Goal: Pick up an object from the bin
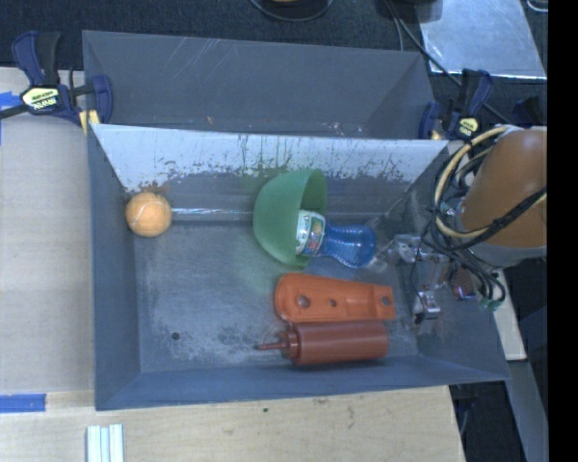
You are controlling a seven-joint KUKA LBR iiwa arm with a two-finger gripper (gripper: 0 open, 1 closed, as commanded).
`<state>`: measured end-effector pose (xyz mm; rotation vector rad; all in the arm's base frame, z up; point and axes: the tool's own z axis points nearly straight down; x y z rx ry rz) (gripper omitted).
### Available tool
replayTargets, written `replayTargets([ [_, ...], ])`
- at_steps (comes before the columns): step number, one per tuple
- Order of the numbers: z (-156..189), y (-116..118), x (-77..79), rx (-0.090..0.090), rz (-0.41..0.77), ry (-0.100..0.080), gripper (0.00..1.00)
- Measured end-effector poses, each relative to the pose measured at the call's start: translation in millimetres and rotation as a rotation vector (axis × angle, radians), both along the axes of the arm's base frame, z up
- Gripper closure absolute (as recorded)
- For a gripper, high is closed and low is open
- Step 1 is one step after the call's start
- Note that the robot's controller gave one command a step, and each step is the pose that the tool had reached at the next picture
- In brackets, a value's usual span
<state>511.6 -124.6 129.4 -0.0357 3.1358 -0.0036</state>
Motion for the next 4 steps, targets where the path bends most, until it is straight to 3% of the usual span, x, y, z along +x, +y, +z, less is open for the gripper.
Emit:
replayTargets([
  [1, -61.6, 73.6, 18.0, 0.008, 0.090, 0.014, 0.00],
  [2, -58.0, 61.3, 50.9, -0.003, 0.319, -0.005, 1.00],
  [3, -58.0, 61.3, 50.9, -0.003, 0.319, -0.005, 1.00],
  [4, 39.4, 77.0, 66.5, -0.004, 0.274, -0.009, 1.00],
])
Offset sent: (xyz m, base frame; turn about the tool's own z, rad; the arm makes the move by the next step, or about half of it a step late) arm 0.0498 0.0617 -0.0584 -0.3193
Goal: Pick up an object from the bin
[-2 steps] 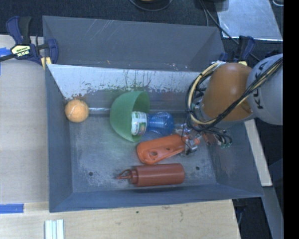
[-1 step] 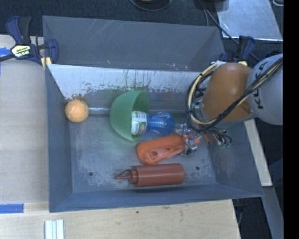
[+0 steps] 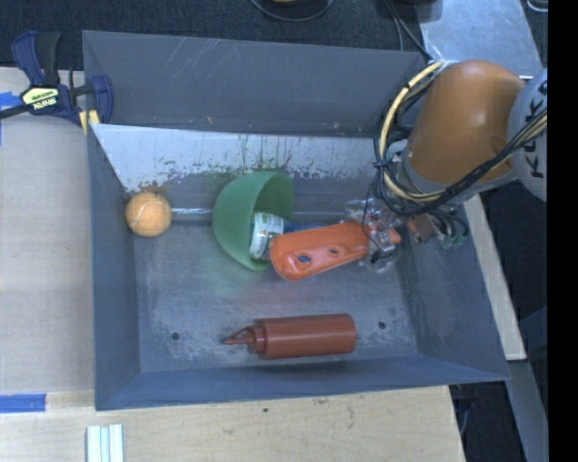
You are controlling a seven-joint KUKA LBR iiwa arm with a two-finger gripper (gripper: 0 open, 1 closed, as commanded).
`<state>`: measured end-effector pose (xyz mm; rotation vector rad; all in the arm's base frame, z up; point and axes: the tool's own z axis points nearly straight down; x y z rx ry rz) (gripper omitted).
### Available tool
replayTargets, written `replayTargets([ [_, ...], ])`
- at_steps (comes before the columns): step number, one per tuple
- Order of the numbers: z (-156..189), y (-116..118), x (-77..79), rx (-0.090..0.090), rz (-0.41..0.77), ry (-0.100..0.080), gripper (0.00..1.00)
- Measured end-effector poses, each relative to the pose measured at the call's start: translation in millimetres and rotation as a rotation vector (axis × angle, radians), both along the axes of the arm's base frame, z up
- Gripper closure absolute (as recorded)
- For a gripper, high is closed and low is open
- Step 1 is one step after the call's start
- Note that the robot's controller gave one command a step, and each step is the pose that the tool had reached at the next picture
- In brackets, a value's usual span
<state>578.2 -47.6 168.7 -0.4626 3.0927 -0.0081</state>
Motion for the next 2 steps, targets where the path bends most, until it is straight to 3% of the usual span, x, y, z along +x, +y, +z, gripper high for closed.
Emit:
replayTargets([
  [1, 0.0, 0.1, 0.0, 0.000, 0.000, 0.000, 1.00],
  [2, 103.1, 8.4, -7.4, 0.000, -0.007, 0.000, 1.00],
])
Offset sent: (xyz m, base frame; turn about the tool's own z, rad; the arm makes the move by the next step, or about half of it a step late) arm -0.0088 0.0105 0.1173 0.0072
